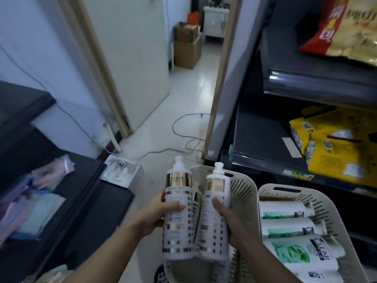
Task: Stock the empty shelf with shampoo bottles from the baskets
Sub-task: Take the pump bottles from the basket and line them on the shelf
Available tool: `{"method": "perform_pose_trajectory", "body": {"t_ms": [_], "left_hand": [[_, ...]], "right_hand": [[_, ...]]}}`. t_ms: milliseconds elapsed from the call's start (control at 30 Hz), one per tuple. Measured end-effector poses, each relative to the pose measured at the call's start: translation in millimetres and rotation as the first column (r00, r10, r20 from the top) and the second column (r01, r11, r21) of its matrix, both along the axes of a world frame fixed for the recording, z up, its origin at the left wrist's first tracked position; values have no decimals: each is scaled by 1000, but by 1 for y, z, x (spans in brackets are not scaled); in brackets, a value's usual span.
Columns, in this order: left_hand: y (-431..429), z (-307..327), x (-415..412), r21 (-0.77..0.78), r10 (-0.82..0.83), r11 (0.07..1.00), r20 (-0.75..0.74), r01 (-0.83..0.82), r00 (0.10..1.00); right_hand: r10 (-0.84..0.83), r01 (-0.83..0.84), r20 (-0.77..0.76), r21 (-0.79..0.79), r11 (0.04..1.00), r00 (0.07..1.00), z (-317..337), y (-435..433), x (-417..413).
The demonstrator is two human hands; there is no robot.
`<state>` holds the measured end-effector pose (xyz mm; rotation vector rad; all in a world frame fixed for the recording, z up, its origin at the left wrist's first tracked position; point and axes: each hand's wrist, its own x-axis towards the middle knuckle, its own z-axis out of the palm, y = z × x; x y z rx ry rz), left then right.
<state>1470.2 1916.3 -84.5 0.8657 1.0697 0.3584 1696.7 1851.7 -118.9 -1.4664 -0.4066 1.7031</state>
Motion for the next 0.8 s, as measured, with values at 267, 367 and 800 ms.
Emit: {"method": "perform_pose_trajectory", "body": {"t_ms": [267, 367, 800], "left_hand": [[-19, 79, -97, 103, 355, 925, 100, -365, 930], [-24, 111, -138, 201, 425, 875, 119, -441, 897], [0, 223, -339, 548, 668, 550, 166, -631, 726]], "right_hand": [[287, -294, 64, 222, 930, 956, 77, 51, -92], [392, -388, 54, 317, 865, 918, 102, 73, -137], [530, -448, 49, 604, 659, 847, 219, 149, -376]]}}
